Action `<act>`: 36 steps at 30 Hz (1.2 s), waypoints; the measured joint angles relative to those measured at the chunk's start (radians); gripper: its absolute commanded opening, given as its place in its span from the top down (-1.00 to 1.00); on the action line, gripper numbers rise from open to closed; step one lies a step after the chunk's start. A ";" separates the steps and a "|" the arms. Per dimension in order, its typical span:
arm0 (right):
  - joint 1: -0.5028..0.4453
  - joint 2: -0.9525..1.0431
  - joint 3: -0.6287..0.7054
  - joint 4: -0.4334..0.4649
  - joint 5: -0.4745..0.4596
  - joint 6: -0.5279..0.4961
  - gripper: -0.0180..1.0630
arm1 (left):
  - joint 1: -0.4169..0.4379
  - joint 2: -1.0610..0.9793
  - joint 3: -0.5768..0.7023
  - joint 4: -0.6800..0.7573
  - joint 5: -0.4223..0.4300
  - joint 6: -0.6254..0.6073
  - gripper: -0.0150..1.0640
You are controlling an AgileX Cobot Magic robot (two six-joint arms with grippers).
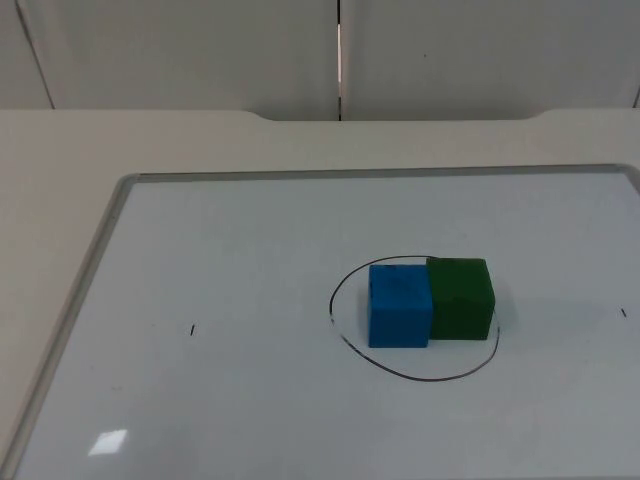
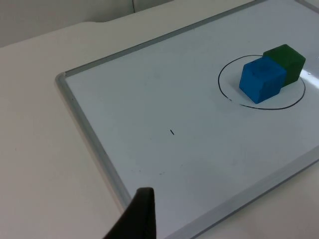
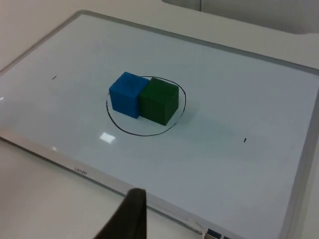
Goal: Push the two cubes into the marked area.
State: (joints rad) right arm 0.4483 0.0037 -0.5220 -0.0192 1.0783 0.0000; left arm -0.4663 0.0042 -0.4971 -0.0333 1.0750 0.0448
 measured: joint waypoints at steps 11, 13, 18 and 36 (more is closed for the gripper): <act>-0.024 0.000 0.000 0.000 0.000 0.000 -0.99 | 0.000 0.000 0.000 0.000 0.000 0.000 -0.98; -0.072 0.000 0.000 0.000 0.000 0.000 -0.99 | 0.000 0.000 0.000 0.000 0.000 0.000 -0.98; -0.189 0.000 0.000 0.000 0.000 0.000 -0.99 | 0.000 0.000 0.000 0.000 0.000 0.000 -0.98; -0.364 0.000 0.000 0.001 0.001 0.000 -0.99 | 0.000 0.000 0.000 0.000 0.000 0.000 -0.98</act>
State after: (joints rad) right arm 0.0845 0.0037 -0.5220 -0.0178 1.0798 0.0000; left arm -0.4663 0.0042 -0.4971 -0.0333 1.0750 0.0448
